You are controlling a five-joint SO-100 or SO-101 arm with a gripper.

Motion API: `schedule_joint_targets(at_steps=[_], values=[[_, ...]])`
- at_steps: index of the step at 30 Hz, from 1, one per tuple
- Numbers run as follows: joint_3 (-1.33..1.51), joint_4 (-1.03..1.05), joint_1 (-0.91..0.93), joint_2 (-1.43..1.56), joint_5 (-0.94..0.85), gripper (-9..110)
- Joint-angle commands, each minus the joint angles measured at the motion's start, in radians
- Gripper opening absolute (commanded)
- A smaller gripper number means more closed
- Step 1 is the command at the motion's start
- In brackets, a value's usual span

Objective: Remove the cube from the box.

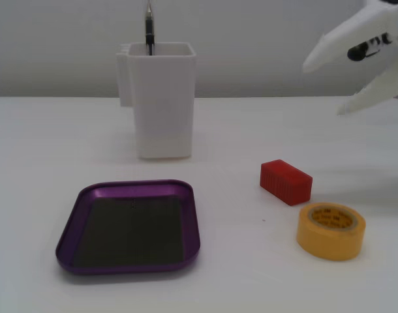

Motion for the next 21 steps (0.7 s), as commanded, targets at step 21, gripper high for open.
schedule_joint_targets(at_steps=[21], values=[[0.354,-0.018,-0.006,0.187,0.202,3]])
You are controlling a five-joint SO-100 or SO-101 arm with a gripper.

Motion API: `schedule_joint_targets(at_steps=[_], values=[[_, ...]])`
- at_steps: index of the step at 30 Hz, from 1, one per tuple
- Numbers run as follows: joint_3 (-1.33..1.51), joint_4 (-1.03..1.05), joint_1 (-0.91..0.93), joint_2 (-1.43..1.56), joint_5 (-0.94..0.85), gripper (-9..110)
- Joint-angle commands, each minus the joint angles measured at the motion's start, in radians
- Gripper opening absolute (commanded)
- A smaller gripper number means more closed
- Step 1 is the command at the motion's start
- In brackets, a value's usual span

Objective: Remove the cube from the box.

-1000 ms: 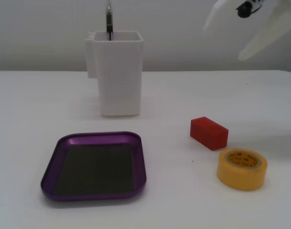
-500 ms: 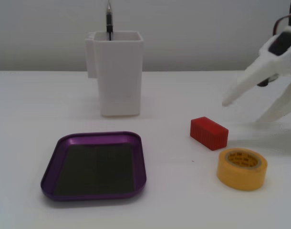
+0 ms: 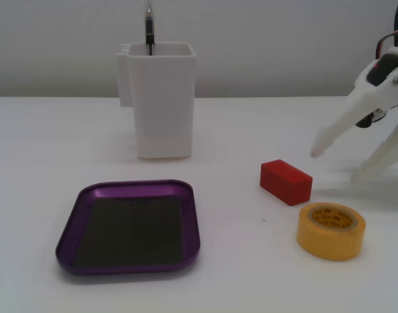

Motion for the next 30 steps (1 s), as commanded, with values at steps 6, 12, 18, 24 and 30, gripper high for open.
schedule_joint_targets(at_steps=[6,12,18,24,30], values=[[0.017,-0.020,-0.006,0.048,0.002,4],[0.017,-0.020,-0.005,0.048,0.002,5],[0.017,-0.020,-0.005,0.048,0.002,5],[0.017,-0.020,-0.005,0.048,0.002,5],[0.017,-0.020,-0.005,0.048,0.002,5]])
